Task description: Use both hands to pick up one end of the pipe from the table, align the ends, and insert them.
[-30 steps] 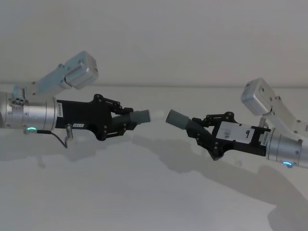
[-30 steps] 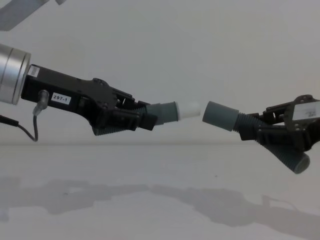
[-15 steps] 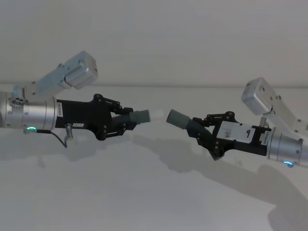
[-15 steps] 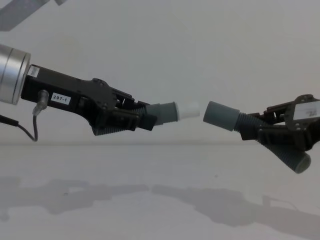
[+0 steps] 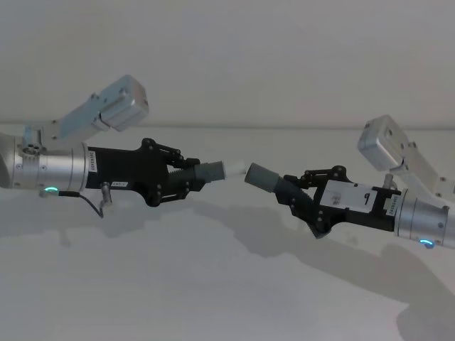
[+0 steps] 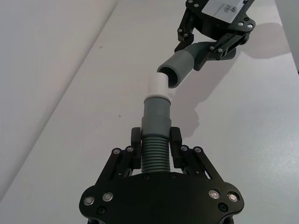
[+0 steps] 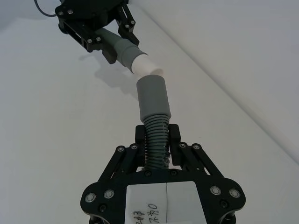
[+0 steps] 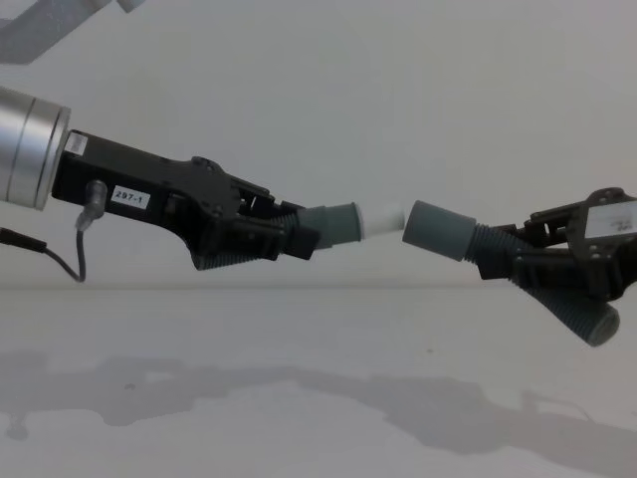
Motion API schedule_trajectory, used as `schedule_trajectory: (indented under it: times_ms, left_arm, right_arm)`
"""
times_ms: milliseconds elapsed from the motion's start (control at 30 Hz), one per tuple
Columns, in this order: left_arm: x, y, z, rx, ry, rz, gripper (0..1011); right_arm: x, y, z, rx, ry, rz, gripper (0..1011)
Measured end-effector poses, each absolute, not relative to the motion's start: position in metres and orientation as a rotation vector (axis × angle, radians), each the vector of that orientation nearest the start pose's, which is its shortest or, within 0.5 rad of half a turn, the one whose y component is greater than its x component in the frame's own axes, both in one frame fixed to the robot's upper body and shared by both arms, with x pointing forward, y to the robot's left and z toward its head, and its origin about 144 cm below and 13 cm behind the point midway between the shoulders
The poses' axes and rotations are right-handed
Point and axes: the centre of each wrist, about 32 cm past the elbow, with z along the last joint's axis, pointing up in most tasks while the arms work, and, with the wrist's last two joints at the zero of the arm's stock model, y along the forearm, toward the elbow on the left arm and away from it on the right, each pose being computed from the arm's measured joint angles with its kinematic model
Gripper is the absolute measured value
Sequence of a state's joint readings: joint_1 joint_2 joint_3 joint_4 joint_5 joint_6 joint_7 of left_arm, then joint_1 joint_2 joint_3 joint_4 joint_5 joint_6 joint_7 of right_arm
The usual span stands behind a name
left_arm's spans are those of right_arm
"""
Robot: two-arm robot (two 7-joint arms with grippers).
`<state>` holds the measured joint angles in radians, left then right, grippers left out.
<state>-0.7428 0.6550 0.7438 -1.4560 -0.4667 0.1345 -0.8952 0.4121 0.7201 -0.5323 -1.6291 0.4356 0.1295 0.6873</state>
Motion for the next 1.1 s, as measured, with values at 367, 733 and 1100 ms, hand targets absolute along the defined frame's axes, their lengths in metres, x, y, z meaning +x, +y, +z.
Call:
schedule_trajectory:
  times_ms: [367,733,1100]
  left_arm:
    - [0.5800,0.2533,1.3062,0.376,-0.236,0.235,352]
    - [0.5813,0.2495,1.3057,0.370,-0.236,0.215,352]
    - [0.5823,0.2481,1.3053,0.366,-0.237,0.207,352]
  right_arm:
    - [0.5185,-0.2888,1.2601,-0.324,-0.184,-0.487,286]
    - [0.5200,-0.2903,1.2612,-0.322,-0.182,-0.491,286]
    - [0.5225,-0.2911,1.2616,-0.326,-0.179,-0.485,286]
